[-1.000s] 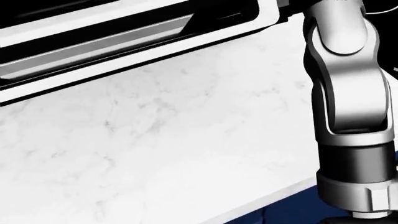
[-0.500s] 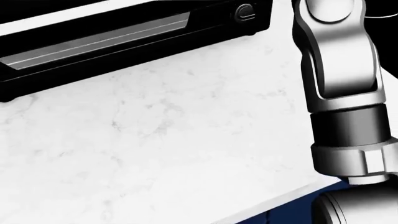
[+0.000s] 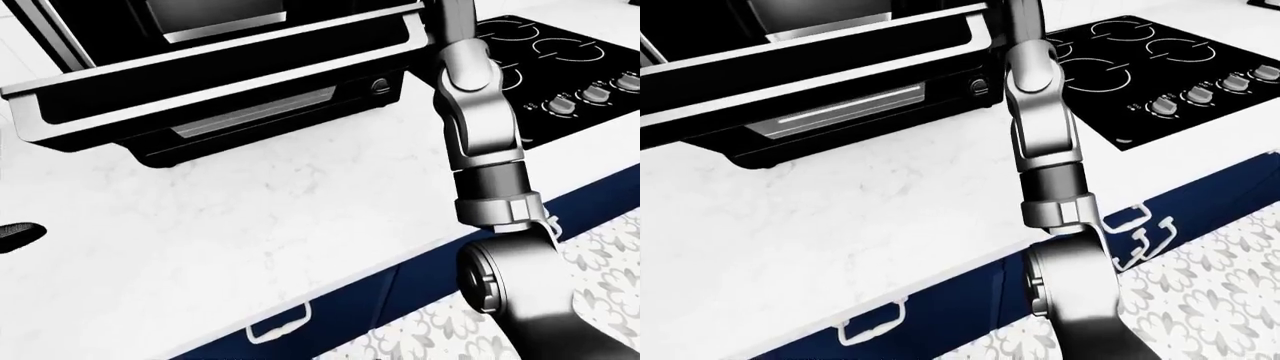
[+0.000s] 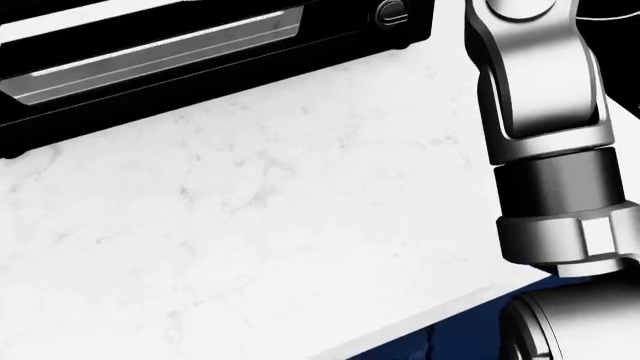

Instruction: Close the toaster oven door.

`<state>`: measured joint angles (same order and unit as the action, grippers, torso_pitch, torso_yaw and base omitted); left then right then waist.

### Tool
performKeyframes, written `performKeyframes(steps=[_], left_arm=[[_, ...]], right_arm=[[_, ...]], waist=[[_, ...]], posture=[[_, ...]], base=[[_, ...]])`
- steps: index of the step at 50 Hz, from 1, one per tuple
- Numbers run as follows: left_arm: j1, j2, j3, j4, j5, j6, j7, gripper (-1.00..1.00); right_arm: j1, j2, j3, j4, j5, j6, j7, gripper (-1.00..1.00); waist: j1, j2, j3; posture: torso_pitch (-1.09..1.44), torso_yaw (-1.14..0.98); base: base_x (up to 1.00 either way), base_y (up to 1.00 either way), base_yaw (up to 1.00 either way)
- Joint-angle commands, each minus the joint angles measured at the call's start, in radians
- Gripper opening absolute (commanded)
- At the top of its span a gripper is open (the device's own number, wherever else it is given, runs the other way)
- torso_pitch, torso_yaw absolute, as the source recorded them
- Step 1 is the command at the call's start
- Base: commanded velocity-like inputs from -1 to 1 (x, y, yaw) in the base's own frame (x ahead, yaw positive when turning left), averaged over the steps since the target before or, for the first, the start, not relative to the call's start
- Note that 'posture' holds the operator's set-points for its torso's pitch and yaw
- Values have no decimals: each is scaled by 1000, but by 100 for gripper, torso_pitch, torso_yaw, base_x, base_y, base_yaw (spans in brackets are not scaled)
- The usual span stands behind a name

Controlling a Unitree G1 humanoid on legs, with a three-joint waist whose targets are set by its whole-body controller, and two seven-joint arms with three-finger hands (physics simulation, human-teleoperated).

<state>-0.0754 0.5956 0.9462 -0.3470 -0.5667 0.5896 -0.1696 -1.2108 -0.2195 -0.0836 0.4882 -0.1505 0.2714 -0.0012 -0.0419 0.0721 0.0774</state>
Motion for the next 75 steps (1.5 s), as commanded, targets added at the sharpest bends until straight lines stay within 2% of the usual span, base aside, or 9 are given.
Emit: performKeyframes(steps=[1, 8, 19, 27, 32, 37, 45, 57, 75], left_arm=[[-6, 13, 18, -53, -4, -8, -7, 100], [24, -50, 15, -150, -3, 28, -40, 100], [19, -60, 45, -215, -36, 93, -37, 100], [23, -61, 73, -293, -104, 159, -12, 100], [51, -98, 78, -364, -136, 184, -11, 100], [64, -108, 112, -434, -212, 238, 12, 100], [77, -109, 125, -472, -251, 247, 23, 100], [133, -201, 92, -533, -221, 232, -24, 100], [184, -228, 149, -651, -377, 290, 12, 100]], right_arm=[[-66, 1, 9, -46, 21, -52, 19, 100], [-75, -2, 7, -39, 19, -54, 21, 100], [-90, -4, 6, -23, 22, -59, 16, 100], [-97, -5, 6, -18, 23, -59, 15, 100], [-103, -6, 6, -7, 23, -63, 15, 100], [-113, -11, 4, 8, 24, -69, 15, 100], [-115, -11, 4, 10, 27, -70, 15, 100], [-114, -12, 5, 12, 22, -75, 14, 100], [-129, -16, 4, 36, 21, -87, 12, 100]], waist=[[9, -2, -30], [10, -7, -29], [11, -11, -28], [12, -11, -27], [12, -11, -26], [11, -12, -24], [14, -13, -22], [15, -18, -22], [16, -20, -19]], posture=[[0, 0], [0, 0], [0, 0], [0, 0], [0, 0], [0, 0], [0, 0], [0, 0], [0, 0]], base=[[0, 0, 0], [0, 0, 0], [0, 0, 0], [0, 0, 0], [0, 0, 0], [0, 0, 0], [0, 0, 0], [0, 0, 0], [0, 0, 0]])
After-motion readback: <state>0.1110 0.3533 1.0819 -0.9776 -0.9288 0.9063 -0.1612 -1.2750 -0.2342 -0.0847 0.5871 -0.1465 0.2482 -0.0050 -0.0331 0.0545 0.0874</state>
